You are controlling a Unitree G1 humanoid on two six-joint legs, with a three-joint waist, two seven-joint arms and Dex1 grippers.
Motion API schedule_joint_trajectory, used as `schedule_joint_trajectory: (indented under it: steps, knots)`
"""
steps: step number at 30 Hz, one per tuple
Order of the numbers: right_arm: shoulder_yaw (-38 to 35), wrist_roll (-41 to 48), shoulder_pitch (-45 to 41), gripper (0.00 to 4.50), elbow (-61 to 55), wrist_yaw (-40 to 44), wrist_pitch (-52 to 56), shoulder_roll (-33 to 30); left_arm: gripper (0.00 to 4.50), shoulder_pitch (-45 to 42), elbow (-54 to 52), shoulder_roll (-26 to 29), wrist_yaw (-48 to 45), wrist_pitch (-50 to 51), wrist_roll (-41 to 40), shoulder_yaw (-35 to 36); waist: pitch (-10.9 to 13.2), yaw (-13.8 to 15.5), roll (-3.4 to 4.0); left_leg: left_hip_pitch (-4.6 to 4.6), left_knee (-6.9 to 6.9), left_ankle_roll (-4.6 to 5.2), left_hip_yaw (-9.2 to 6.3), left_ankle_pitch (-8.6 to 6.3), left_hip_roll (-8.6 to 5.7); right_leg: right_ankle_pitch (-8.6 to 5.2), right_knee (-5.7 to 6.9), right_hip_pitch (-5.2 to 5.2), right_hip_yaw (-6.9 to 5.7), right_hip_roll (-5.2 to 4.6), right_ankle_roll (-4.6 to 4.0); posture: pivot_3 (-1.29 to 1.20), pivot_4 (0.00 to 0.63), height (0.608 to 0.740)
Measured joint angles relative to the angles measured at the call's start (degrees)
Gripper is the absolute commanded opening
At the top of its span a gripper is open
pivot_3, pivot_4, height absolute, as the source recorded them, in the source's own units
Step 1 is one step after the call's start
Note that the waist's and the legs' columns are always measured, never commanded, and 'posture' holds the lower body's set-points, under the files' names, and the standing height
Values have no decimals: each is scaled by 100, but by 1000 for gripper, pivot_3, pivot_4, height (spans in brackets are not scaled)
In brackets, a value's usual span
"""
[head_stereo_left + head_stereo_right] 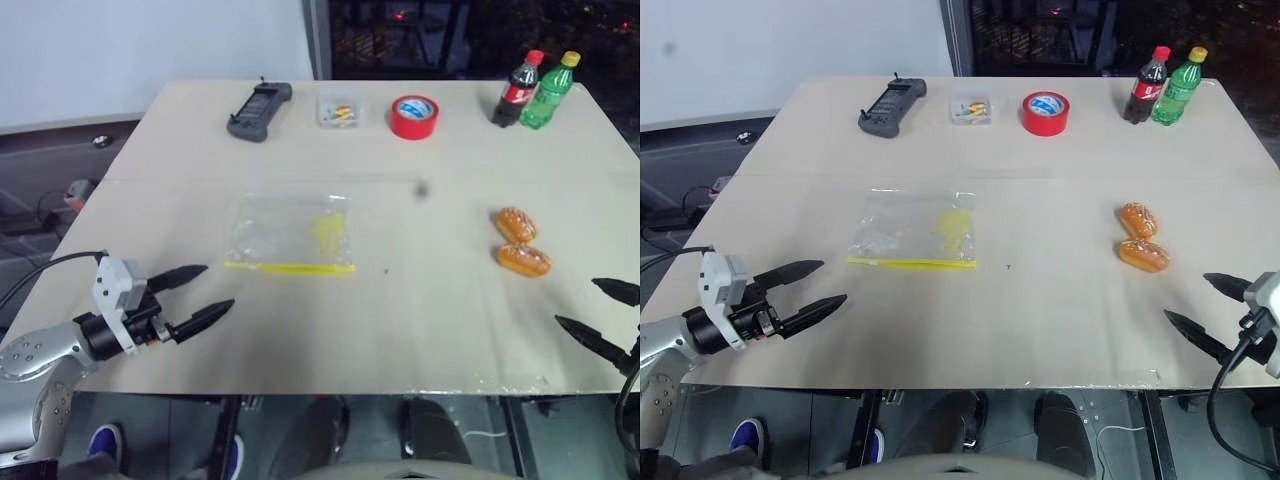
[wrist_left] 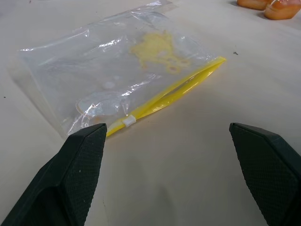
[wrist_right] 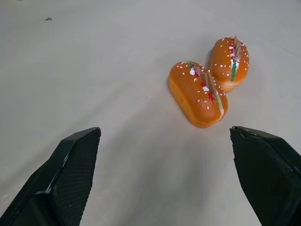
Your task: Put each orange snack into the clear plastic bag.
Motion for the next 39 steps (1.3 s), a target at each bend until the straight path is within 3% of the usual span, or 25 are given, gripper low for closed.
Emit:
schedule_joint_trajectory:
  steps: [11,17,20,22,28,32,36,39]
  knots:
    - [421,-4,-317,4500,93,-78,-307,155,4437,-818,-2,-298,708,531,-61,-278,-1,-14,-1,1,0,-1,1,1,0,2,4,-1,3,2,1,0,150,740]
    - [1401,35,-972,4500,-600,-274,-360,319,4437,-1612,174,-240,1863,2643,-748,-312,-1,-8,-2,2,4,-1,-6,1,0,2,12,-4,-6,7,2,0,150,740]
    - [2144,3,-1370,4500,-1133,-341,-323,302,4437,-2476,1100,120,1897,3634,-898,-468,-1,-7,-3,5,5,-4,-6,3,-2,2,16,-4,-26,24,3,0,150,740]
    - [2538,-14,-1589,4500,-1378,-383,-287,299,4437,-2973,1706,240,1863,3727,-752,-645,-2,-2,-6,1,8,-26,-5,16,-7,6,13,-4,-24,29,8,0,150,740]
    - [3133,-131,-1898,4500,-1621,-692,-74,300,4437,-4574,4034,363,862,3326,194,-1758,-5,3,-26,-11,10,-24,-10,16,-22,11,8,-9,-26,20,13,0,150,740]
    - [3132,-151,-1713,4500,-1831,-957,20,300,4437,-5658,5590,326,-462,3065,846,-2574,-7,-10,-29,-13,11,-23,-8,16,-24,10,10,-8,-24,21,13,0,150,740]
    - [3035,-115,-1407,4500,-2200,-1138,140,289,4437,-6465,7078,190,-1609,2742,1463,-2933,-8,-43,-29,-11,12,-21,-4,16,-24,10,10,-7,-20,27,14,0,150,740]
    - [2844,-34,-1195,4500,-2433,-1200,181,245,4437,-6709,7574,124,-2180,2572,1753,-3106,-10,-67,-32,-12,14,-20,-4,16,-24,10,13,-6,-22,27,14,0,150,740]
